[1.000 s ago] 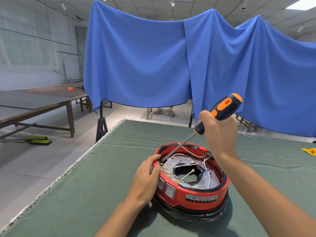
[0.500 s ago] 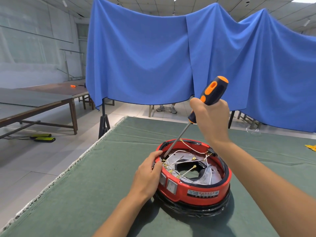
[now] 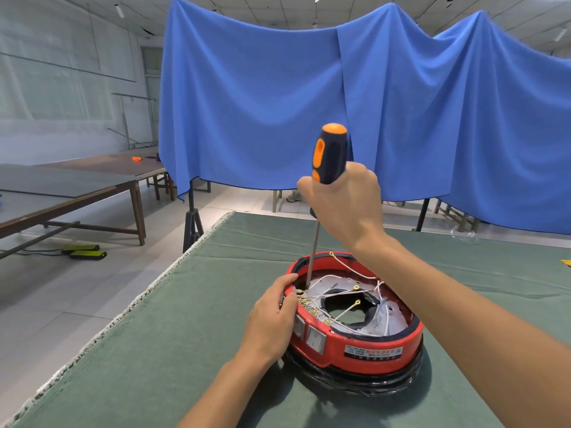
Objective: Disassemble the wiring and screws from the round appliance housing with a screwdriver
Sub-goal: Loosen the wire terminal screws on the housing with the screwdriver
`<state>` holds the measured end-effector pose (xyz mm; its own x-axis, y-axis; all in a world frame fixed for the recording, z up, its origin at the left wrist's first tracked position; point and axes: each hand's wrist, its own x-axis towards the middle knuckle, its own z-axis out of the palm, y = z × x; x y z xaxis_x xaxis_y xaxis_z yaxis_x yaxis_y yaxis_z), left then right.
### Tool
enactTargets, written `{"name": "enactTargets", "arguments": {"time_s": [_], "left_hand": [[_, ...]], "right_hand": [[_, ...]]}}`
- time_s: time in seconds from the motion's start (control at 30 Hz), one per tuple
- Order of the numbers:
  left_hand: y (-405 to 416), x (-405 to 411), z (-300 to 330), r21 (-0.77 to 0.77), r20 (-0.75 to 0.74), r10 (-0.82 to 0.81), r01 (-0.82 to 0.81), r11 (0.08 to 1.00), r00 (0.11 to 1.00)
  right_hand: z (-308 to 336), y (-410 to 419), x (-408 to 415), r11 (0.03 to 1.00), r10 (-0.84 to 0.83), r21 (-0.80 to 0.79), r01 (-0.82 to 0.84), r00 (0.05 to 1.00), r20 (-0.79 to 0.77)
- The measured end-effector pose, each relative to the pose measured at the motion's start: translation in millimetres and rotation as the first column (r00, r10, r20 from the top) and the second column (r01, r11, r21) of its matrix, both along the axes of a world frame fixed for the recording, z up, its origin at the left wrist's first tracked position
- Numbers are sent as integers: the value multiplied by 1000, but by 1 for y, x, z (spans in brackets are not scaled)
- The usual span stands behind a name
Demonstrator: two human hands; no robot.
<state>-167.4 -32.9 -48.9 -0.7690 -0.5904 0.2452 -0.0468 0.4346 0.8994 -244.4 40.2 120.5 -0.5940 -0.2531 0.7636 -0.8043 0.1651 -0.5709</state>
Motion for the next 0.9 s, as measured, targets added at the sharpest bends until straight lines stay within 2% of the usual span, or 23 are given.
{"name": "enactTargets", "arguments": {"time_s": [0.07, 0.13, 0.23, 0.33, 0.4, 0.53, 0.6, 0.67, 0.73, 0.83, 0.9], "left_hand": [[0, 1, 2, 13, 8, -7, 7, 1000, 1000], [3, 1, 8, 56, 33, 21, -23, 998, 999], [10, 0, 19, 13, 213, 80, -85, 996, 974], [10, -5, 32, -35, 346, 89, -83, 996, 934], [4, -8, 42, 4, 361, 14, -17, 1000, 932], [-16, -12, 59, 103, 350, -245, 223, 969, 904], [-27, -14, 69, 135, 401, -360, 334, 933, 842], [-33, -18, 77, 125, 461, -370, 354, 927, 806], [-30, -23, 75, 60, 470, -259, 262, 963, 844], [-12, -23, 60, -107, 470, 0, 57, 993, 882], [-1, -19, 49, -196, 510, 75, 32, 980, 857]], "right_hand": [[-6, 4, -5, 1000, -19, -19, 20, 999, 32], [-11, 15, -17, 993, -27, -115, 39, 994, 109], [-13, 40, -37, 979, -15, -195, 66, 967, 255], [-14, 65, -48, 982, 84, -188, -9, 915, 394], [-15, 79, -49, 979, 145, -191, -67, 891, 430], [-17, 100, -53, 990, 133, -106, -97, 897, 421], [-20, 106, -54, 968, 244, -80, -237, 817, 522], [-26, 111, -56, 899, 409, -136, -416, 688, 600], [-33, 117, -59, 798, 566, -287, -531, 496, 658], [-42, 124, -66, 696, 663, -478, -536, 224, 715], [-48, 123, -67, 721, 615, -458, -520, 174, 769]]}}
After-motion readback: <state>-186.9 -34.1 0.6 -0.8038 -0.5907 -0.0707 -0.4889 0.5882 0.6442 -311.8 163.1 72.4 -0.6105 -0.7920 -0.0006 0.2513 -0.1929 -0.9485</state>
